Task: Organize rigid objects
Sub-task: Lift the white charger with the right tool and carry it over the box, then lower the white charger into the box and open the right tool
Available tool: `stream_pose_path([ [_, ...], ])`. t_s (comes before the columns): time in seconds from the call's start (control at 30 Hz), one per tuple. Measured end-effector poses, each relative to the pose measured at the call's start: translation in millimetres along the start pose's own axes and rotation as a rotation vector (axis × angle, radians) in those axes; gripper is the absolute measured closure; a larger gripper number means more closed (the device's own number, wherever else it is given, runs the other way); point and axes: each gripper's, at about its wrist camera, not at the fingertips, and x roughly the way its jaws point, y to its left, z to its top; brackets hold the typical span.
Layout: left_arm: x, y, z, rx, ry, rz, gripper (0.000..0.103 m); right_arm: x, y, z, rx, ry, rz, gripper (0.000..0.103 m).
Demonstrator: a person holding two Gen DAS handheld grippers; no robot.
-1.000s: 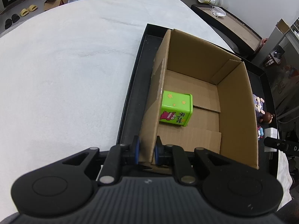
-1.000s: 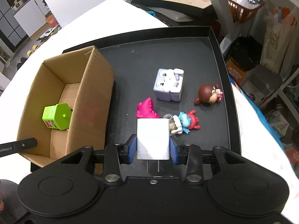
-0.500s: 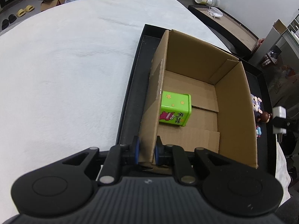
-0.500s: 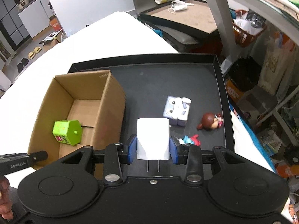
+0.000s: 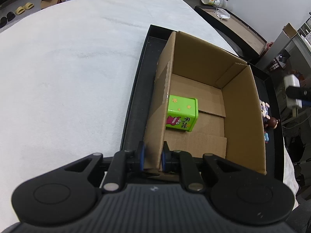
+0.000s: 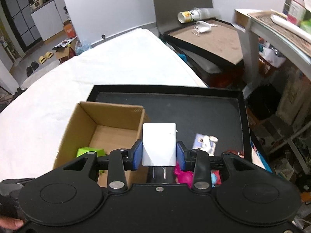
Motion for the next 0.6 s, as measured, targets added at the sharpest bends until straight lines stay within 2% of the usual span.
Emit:
stream_pose_path([
  [0.3,0.5,1.7,0.7,-0.009,0.005,-0.012,0.089,5.4,30.4,11.1,-0.054,-0.001,0.032,0.067],
  [0.6,0.2,5.7,0.0,-0.023,0.004,-0.026,0.089,26.6,71.4,7.3,-0.105,0.045,0.09,0.066],
])
